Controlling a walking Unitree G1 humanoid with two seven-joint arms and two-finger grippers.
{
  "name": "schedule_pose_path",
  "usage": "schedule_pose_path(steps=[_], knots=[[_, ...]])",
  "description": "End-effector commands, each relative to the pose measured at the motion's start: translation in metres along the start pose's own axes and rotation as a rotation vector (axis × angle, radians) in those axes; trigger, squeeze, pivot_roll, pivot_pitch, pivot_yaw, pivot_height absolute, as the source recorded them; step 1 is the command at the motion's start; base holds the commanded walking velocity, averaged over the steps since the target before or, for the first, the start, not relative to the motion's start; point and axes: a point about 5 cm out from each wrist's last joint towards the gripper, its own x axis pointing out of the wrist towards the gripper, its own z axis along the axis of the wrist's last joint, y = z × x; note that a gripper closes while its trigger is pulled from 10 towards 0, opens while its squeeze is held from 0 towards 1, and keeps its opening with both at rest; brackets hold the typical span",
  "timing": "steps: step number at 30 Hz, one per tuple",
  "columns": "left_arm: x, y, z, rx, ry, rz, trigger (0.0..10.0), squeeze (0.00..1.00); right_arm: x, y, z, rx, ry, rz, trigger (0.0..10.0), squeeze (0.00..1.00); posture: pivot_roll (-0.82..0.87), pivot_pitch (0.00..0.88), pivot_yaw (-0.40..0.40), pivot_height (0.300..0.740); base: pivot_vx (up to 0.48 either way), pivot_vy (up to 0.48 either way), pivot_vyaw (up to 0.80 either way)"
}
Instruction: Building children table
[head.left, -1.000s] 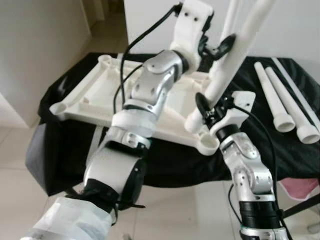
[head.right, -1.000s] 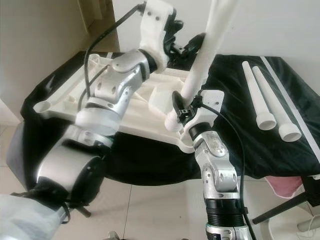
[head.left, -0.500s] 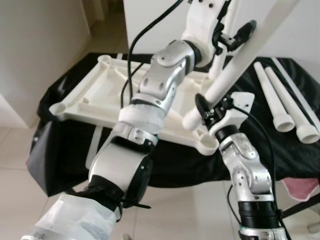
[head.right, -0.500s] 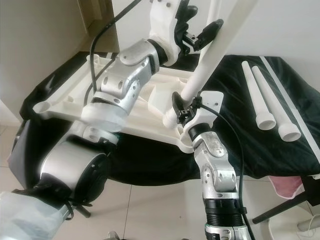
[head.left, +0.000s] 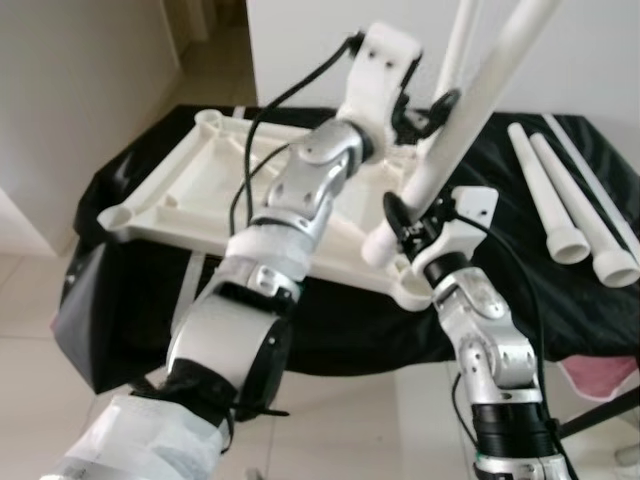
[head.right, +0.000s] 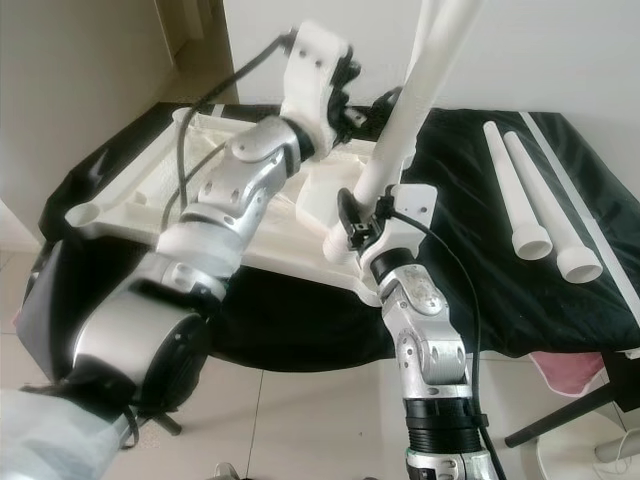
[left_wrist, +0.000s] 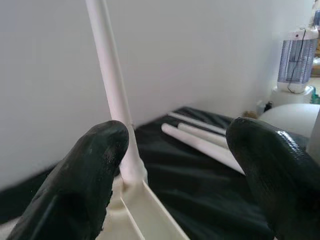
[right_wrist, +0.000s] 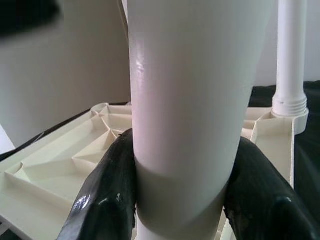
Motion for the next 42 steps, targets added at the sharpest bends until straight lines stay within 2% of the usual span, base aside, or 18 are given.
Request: schedule_pose_path(steps=[1,8,12,18,20,21,25,26,28,29,30,34,39,42], knots=[[-0.004,0.003,-0.004,-0.011,0.004,0.045,10.0,0.0,0.0,0.001,0.006,-0.007,-0.02,-0.002,10.0,0.0,-0.09,0.027,0.004,0.74,0.0,0.0,0.0],[-0.024,0.005,-0.028,-0.025,0.027,0.037,10.0,0.0,-0.004,-0.003,0.007,-0.025,-0.029,-0.037,10.0,0.0,-0.09,0.024,0.002,0.74,0.0,0.0,0.0],[-0.04,0.01,-0.049,0.016,0.066,0.087,10.0,0.0,-0.006,-0.009,0.008,-0.023,-0.03,-0.072,10.0,0.0,-0.09,0.02,-0.004,0.74,0.0,0.0,0.0],[-0.049,0.017,-0.054,-0.041,0.074,0.143,10.0,0.0,-0.006,-0.013,0.01,-0.021,-0.037,-0.101,10.0,0.0,-0.09,0.017,-0.011,0.74,0.0,0.0,0.0],[-0.056,0.023,-0.057,-0.065,0.079,0.186,10.0,0.0,-0.006,-0.016,0.011,-0.021,-0.04,-0.13,10.0,0.0,-0.09,0.014,-0.013,0.74,0.0,0.0,0.0],[-0.061,0.025,-0.061,-0.069,0.089,0.204,10.0,0.0,-0.006,-0.018,0.011,-0.02,-0.041,-0.146,10.0,0.0,-0.09,0.013,-0.014,0.74,0.0,0.0,0.0],[-0.064,0.026,-0.063,-0.071,0.095,0.214,10.0,0.0,-0.006,-0.02,0.011,-0.019,-0.041,-0.156,10.0,0.0,-0.09,0.011,-0.014,0.74,0.0,0.0,0.0],[-0.069,0.026,-0.071,-0.073,0.121,0.223,10.0,0.0,-0.006,-0.022,0.011,-0.014,-0.041,-0.174,10.0,0.0,-0.09,0.009,-0.017,0.74,0.0,0.0,0.0],[-0.08,0.02,-0.083,-0.045,0.154,0.192,10.0,0.0,-0.005,-0.026,0.012,-0.013,-0.04,-0.196,10.0,0.0,-0.09,0.006,-0.021,0.74,0.0,0.0,0.0],[-0.085,0.013,-0.09,-0.025,0.172,0.142,10.0,0.0,-0.005,-0.027,0.012,-0.017,-0.041,-0.201,10.0,0.0,-0.09,0.004,-0.024,0.74,0.0,0.0,0.0],[-0.085,0.013,-0.09,-0.025,0.172,0.142,10.0,0.0,-0.005,-0.027,0.012,-0.017,-0.041,-0.201,10.0,0.0,-0.09,0.004,-0.024,0.74,0.0,0.0,0.0],[-0.099,-0.01,-0.108,0.056,0.231,-0.031,10.0,0.0,-0.005,-0.03,0.013,-0.032,-0.039,-0.209,10.0,0.0,-0.08,0.001,-0.032,0.74,0.0,0.0,0.0],[-0.103,-0.015,-0.116,0.067,0.275,-0.06,10.0,0.0,-0.004,-0.03,0.014,-0.034,-0.04,-0.211,10.0,0.0,-0.08,0.001,-0.035,0.74,0.0,0.0,0.0],[-0.105,-0.018,-0.128,0.134,0.367,-0.06,10.0,0.0,-0.003,-0.031,0.015,-0.037,-0.043,-0.218,10.0,0.0,-0.08,0.006,-0.037,0.74,0.0,0.0,0.0]])
